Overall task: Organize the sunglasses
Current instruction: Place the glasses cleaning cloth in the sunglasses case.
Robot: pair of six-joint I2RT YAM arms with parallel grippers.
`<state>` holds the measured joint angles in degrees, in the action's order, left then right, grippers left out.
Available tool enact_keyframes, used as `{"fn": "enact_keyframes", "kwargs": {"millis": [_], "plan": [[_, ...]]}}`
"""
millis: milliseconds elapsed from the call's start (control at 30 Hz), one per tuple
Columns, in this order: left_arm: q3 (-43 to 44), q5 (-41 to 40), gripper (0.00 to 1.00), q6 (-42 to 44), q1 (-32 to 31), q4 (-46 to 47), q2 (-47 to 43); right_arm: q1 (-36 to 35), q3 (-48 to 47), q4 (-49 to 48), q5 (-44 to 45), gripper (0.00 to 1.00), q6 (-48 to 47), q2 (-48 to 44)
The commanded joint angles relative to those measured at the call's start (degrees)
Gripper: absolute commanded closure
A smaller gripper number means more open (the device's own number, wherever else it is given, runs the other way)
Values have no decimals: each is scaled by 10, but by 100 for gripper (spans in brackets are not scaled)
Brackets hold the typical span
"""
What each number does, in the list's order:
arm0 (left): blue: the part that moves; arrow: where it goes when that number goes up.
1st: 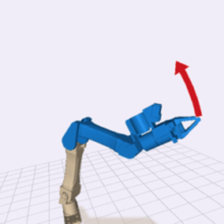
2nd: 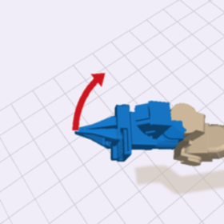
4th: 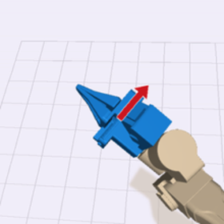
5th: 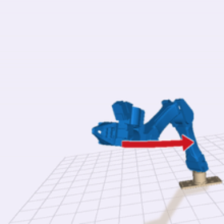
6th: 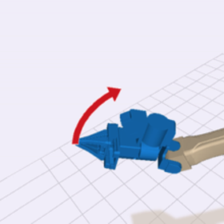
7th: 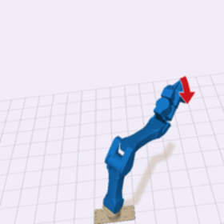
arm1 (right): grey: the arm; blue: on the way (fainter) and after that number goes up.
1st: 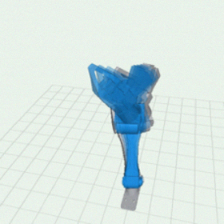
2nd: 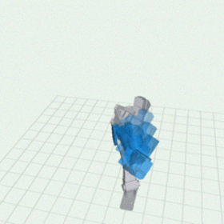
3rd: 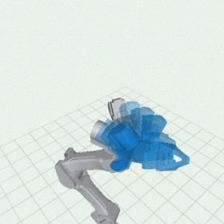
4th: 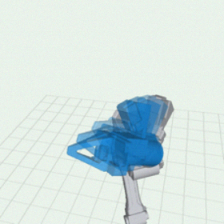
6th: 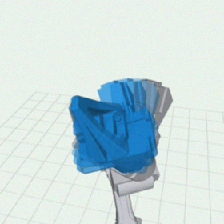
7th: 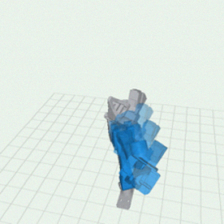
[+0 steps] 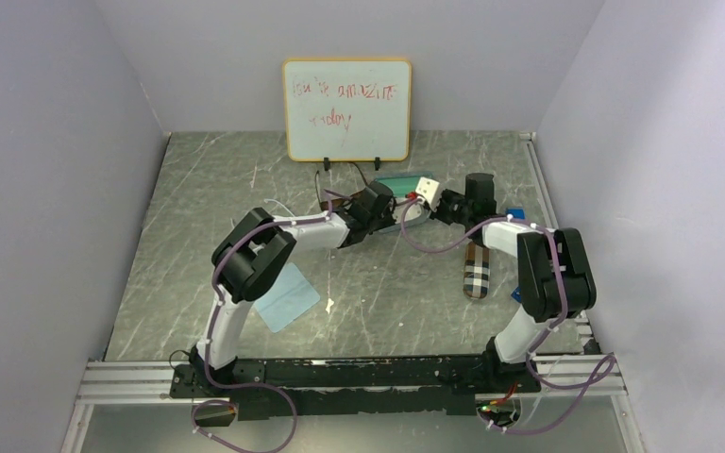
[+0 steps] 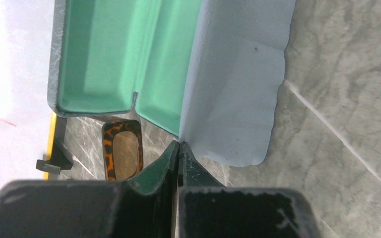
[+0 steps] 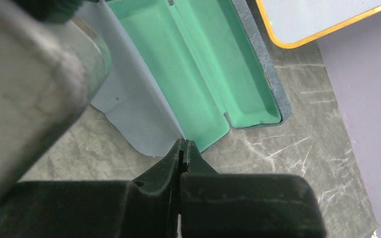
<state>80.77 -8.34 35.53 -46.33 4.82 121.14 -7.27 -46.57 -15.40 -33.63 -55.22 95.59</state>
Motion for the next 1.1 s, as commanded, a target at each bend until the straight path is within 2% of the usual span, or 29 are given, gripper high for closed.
{"fn": "enact_keyframes", "kwargs": {"millis": [0,300,600,800,1067], "plan": [[39,-28,95,-4,-4,15,10,-7,-24,-26,0,100,7,23],[74,-1,95,-26,3,-19,24,-6,-33,-34,1,100,25,41],[83,66,95,-62,15,-46,18,20,-38,-22,-82,100,69,51],[83,74,95,-74,16,-47,18,29,-46,-20,-108,100,101,54],[97,76,95,-99,22,-47,20,35,-47,-38,-99,100,126,54]]}}
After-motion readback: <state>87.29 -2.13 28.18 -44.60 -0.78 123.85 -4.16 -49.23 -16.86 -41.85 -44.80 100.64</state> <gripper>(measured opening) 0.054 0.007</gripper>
